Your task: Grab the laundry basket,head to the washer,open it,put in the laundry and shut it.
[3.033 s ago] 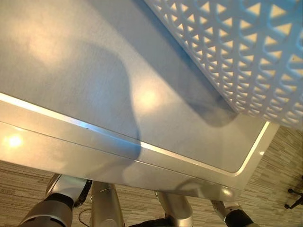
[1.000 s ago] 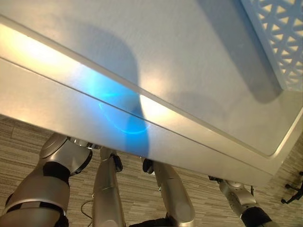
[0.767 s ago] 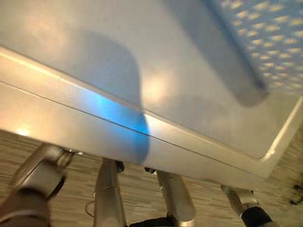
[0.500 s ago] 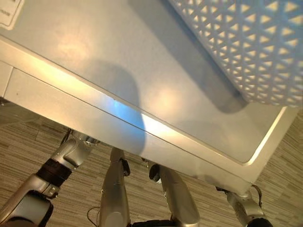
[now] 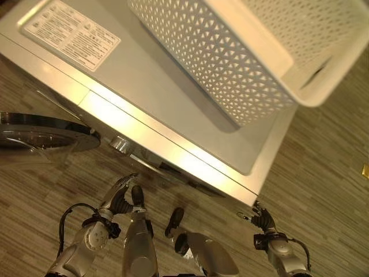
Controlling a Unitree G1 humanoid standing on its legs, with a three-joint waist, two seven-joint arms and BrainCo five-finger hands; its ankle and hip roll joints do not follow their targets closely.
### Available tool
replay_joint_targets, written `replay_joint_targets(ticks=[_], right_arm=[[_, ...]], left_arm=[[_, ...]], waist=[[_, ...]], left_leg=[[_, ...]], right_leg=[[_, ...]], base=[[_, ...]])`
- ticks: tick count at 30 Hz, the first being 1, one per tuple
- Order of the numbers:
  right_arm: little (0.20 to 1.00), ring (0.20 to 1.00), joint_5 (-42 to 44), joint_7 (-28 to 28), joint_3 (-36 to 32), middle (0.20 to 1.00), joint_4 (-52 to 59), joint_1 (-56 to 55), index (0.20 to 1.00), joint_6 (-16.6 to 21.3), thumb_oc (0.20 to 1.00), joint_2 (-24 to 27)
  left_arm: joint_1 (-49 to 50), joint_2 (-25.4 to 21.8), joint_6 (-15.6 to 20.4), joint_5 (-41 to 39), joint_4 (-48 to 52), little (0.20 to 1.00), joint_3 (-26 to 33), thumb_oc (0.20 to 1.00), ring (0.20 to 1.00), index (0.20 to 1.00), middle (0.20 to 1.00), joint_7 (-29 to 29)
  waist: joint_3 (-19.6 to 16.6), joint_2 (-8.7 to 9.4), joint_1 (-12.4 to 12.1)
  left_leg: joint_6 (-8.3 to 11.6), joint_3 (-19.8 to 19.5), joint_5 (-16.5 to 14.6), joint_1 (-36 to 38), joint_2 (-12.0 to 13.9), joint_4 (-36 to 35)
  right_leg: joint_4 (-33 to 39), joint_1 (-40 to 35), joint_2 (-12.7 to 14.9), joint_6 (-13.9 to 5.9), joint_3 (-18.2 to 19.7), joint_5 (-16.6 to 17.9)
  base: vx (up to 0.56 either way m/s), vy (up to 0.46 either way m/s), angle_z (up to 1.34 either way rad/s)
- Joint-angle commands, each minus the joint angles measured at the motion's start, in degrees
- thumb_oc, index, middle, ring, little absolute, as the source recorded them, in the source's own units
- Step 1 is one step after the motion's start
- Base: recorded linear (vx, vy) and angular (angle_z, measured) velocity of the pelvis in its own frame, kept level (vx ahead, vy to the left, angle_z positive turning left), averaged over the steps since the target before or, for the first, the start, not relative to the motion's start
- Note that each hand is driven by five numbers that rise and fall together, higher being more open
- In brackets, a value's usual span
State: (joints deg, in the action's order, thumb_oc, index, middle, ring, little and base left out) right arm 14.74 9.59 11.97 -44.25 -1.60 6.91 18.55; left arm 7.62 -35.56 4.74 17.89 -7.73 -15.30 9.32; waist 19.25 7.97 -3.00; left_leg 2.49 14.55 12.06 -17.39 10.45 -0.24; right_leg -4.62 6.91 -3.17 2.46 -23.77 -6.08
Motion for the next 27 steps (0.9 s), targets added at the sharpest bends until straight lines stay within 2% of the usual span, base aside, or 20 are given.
replay_joint_targets(ticks=[1, 2, 4, 5, 6, 7, 8, 9, 10, 11, 12, 13, 17, 18, 20, 21, 23, 24, 25, 27], right_arm=[[1.000, 1.000, -2.5, 1.5, 0.4, 1.000, 0.1, -1.5, 1.000, -1.0, 1.000, 1.8], [1.000, 1.000, -2.9, 1.5, 0.7, 1.000, -2.2, -1.0, 1.000, -1.5, 1.000, 1.6], [1.000, 1.000, -3.4, 1.6, 1.2, 1.000, -3.8, -0.4, 1.000, -1.9, 1.000, 1.4], [1.000, 1.000, -3.9, 2.0, 1.9, 1.000, -5.6, 0.8, 1.000, -2.2, 1.000, 1.1], [1.000, 1.000, -4.2, 2.0, 2.9, 1.000, -6.6, 2.1, 1.000, -2.7, 1.000, 0.8], [1.000, 1.000, -4.2, 2.0, 3.0, 1.000, -6.7, 2.3, 1.000, -2.6, 1.000, 0.8], [1.000, 1.000, -5.2, 1.7, 4.1, 1.000, -7.8, 2.9, 1.000, -2.9, 1.000, 0.5], [1.000, 1.000, -5.5, 1.4, 4.3, 1.000, -8.8, 2.9, 1.000, -3.1, 1.000, 0.3], [1.000, 1.000, -5.5, 1.4, 4.3, 1.000, -8.9, 2.9, 1.000, -3.0, 1.000, 0.3], [1.000, 1.000, -5.8, 1.1, 4.1, 1.000, -10.8, 3.4, 1.000, -3.4, 1.000, -0.1], [1.000, 1.000, -6.1, 1.1, 3.8, 1.000, -11.7, 3.4, 1.000, -3.5, 1.000, -0.2], [1.000, 1.000, -6.7, 1.0, 3.0, 1.000, -13.4, 3.0, 1.000, -3.7, 1.000, -0.5], [1.000, 1.000, -7.9, 1.0, 2.3, 1.000, -15.1, 2.1, 1.000, -4.1, 1.000, -0.7], [1.000, 1.000, -8.0, 1.6, 1.0, 1.000, -16.4, 2.6, 1.000, -4.4, 1.000, -0.6], [1.000, 1.000, -8.4, 2.0, 0.3, 1.000, -17.8, 3.5, 1.000, -4.6, 1.000, -0.7], [1.000, 1.000, -8.4, 2.0, 0.3, 1.000, -17.9, 3.6, 1.000, -4.6, 1.000, -0.6], [1.000, 1.000, -9.1, 3.1, -0.8, 1.000, -19.3, 4.7, 1.000, -5.5, 1.000, -0.4], [1.000, 1.000, -9.1, 3.1, -0.8, 1.000, -19.4, 4.8, 1.000, -5.5, 1.000, -0.4], [1.000, 1.000, -10.1, 3.1, -1.3, 1.000, -20.0, 5.6, 1.000, -6.1, 1.000, -0.9], [1.000, 1.000, -10.4, 3.4, -1.4, 1.000, -19.8, 7.1, 1.000, -6.6, 1.000, -1.7]], left_arm=[[0.2, 2.1, -0.1, -1.9, -2.4, 1.000, 1.6, 1.000, 1.000, 1.000, 1.000, -0.5], [0.4, 4.0, -0.8, -2.8, -6.3, 1.000, 1.5, 1.000, 1.000, 1.000, 1.000, 0.0], [0.6, 4.7, -1.2, -2.9, -8.5, 1.000, 1.9, 1.000, 1.000, 1.000, 1.000, 0.4], [0.1, 5.5, -1.4, -2.8, -11.1, 1.000, 1.8, 1.000, 1.000, 1.000, 1.000, 1.2], [-0.4, 6.2, -2.2, -2.6, -13.1, 1.000, 1.7, 1.000, 1.000, 1.000, 1.000, 2.3], [-0.6, 6.2, -2.1, -2.6, -13.2, 1.000, 1.7, 1.000, 1.000, 1.000, 1.000, 2.4], [-0.8, 7.3, -2.3, -3.1, -15.5, 1.000, 1.9, 1.000, 1.000, 1.000, 1.000, 3.1], [-0.5, 7.9, -2.1, -3.6, -16.1, 1.000, 2.3, 1.000, 1.000, 1.000, 1.000, 3.3], [-0.4, 7.9, -2.1, -3.6, -16.1, 1.000, 2.3, 1.000, 1.000, 1.000, 1.000, 3.3], [0.3, 8.6, -1.9, -4.3, -16.8, 1.000, 3.0, 1.000, 1.000, 1.000, 1.000, 3.2], [1.0, 9.0, -1.9, -4.6, -17.1, 1.000, 3.4, 1.000, 1.000, 1.000, 1.000, 3.1], [2.3, 9.8, -1.8, -5.1, -17.5, 1.000, 3.8, 1.000, 1.000, 1.000, 1.000, 2.5], [3.0, 10.8, -1.7, -5.4, -18.0, 1.000, 3.6, 1.000, 1.000, 1.000, 1.000, 2.0], [2.6, 11.3, -1.6, -5.8, -18.0, 1.000, 3.4, 1.000, 1.000, 1.000, 1.000, 1.8], [2.1, 11.7, -1.1, -5.6, -17.9, 1.000, 2.9, 1.000, 1.000, 1.000, 1.000, 1.6], [2.1, 11.7, -1.1, -5.6, -17.9, 1.000, 2.8, 1.000, 1.000, 1.000, 1.000, 1.6], [0.5, 11.6, -0.9, -5.7, -18.0, 1.000, 1.5, 1.000, 1.000, 1.000, 1.000, 1.4], [0.4, 11.6, -0.9, -5.7, -18.0, 1.000, 1.4, 1.000, 1.000, 1.000, 1.000, 1.4], [-0.6, 11.3, -0.7, -5.3, -18.0, 1.000, 1.2, 1.000, 1.000, 1.000, 1.000, 1.6], [-1.7, 10.5, -0.4, -4.4, -18.2, 1.000, 1.0, 1.000, 1.000, 1.000, 1.000, 1.8]], waist=[[-2.2, -0.78, 0.2], [-2.7, -1.29, -0.2], [-3.0, -1.49, -0.7], [-2.8, -1.62, -1.5], [-2.6, -1.51, -2.2], [-2.5, -1.59, -2.0], [-3.0, -1.08, -2.4], [-3.4, -0.87, -2.3], [-3.4, -0.87, -2.4], [-4.9, -0.62, -2.1], [-5.6, -0.71, -2.0], [-7.2, -1.68, -1.4], [-8.6, -3.22, -0.4], [-8.5, -4.10, 0.1], [-9.7, -5.39, 0.6], [-9.5, -5.43, 0.5], [-10.0, -7.09, 1.0], [-9.9, -7.03, 0.8], [-10.4, -7.01, 0.7], [-10.4, -7.43, 0.4]], left_leg=[[3.71, -0.9, 7.2, -5.4, -0.5, -1.9], [5.15, -2.6, 9.9, -4.9, 0.2, -2.0], [5.79, -4.4, 11.2, -4.7, 0.7, -1.9], [6.73, -7.3, 12.9, -5.0, 1.1, -0.8], [5.77, -12.4, 11.6, -5.3, 1.4, 2.0], [5.74, -12.7, 11.3, -5.6, 1.4, 2.6], [4.07, -16.7, 7.6, -4.2, 2.3, 5.2], [3.38, -18.0, 5.7, -2.9, 3.1, 6.3], [3.34, -17.9, 5.5, -2.8, 3.1, 6.5], [2.36, -18.7, 2.0, 0.9, 5.5, 7.2], [2.23, -18.6, 1.1, 3.0, 6.7, 7.3], [2.57, -18.1, 0.6, 8.1, 9.3, 5.5], [3.34, -18.5, 1.7, 11.3, 10.5, 5.4], [3.48, -18.4, 0.8, 11.5, 9.6, 7.9], [4.57, -17.4, -5.4, 14.0, 8.5, 9.3], [4.53, -17.2, -5.6, 14.1, 8.5, 9.5], [4.11, -15.4, -12.1, 16.2, 4.6, 10.0], [3.99, -15.2, -12.2, 16.2, 4.4, 10.2], [2.44, -13.2, -17.4, 18.0, 0.9, 8.3], [1.15, -10.7, -19.7, 19.5, -1.9, 6.6]], right_leg=[[0.1, -3.3, -2.3, 1.58, 0.8, -8.6], [1.1, -5.0, -2.6, 1.77, 0.9, -8.3], [1.4, -5.7, -2.5, 1.81, 1.3, -8.2], [1.5, -6.1, -2.3, 1.96, 1.7, -8.2], [1.9, -6.4, -1.0, 1.83, 2.4, -7.5], [2.0, -6.5, -1.1, 1.79, 2.2, -7.4], [2.4, -6.8, 0.7, 0.83, 3.2, -5.9], [2.7, -7.1, 1.6, 0.33, 3.5, -5.0], [2.8, -7.3, 1.6, 0.25, 3.6, -5.0], [3.3, -7.9, 3.5, -0.75, 4.0, -3.8], [3.4, -8.3, 4.1, -1.17, 4.1, -3.5], [3.2, -9.1, 4.8, -2.04, 4.4, -3.3], [2.8, -10.1, 6.0, -2.68, 4.6, -3.2], [2.5, -10.1, 8.0, -3.43, 3.4, -1.2], [3.2, -10.7, 10.1, -4.97, 3.2, 0.3], [3.3, -10.8, 10.1, -5.03, 3.3, 0.4], [3.5, -10.7, 14.0, -7.44, 4.4, 3.8], [3.6, -10.7, 14.1, -7.56, 4.6, 3.9], [4.4, -9.5, 18.2, -10.13, 4.9, 7.9], [5.8, -7.3, 22.2, -12.70, 3.9, 13.7]], base=[[-0.12, 0.041, -0.03], [-0.09, 0.060, -0.06], [-0.05, 0.040, -0.08], [-0.13, 0.063, -0.12], [-0.12, 0.070, -0.17], [-0.13, 0.111, -0.29], [-0.04, 0.110, -0.41], [-0.03, 0.111, -0.49], [0.05, 0.155, -0.38], [0.06, 0.171, -0.07], [0.16, 0.328, -0.07], [0.15, 0.301, 0.03], [0.06, 0.257, 0.12], [-0.01, 0.471, 0.16], [0.01, 0.389, 0.11], [0.02, 0.437, 0.08], [-0.01, 0.486, 0.11], [-0.08, 0.511, 0.15], [-0.14, 0.515, -0.16], [-0.18, 0.492, -0.60]])
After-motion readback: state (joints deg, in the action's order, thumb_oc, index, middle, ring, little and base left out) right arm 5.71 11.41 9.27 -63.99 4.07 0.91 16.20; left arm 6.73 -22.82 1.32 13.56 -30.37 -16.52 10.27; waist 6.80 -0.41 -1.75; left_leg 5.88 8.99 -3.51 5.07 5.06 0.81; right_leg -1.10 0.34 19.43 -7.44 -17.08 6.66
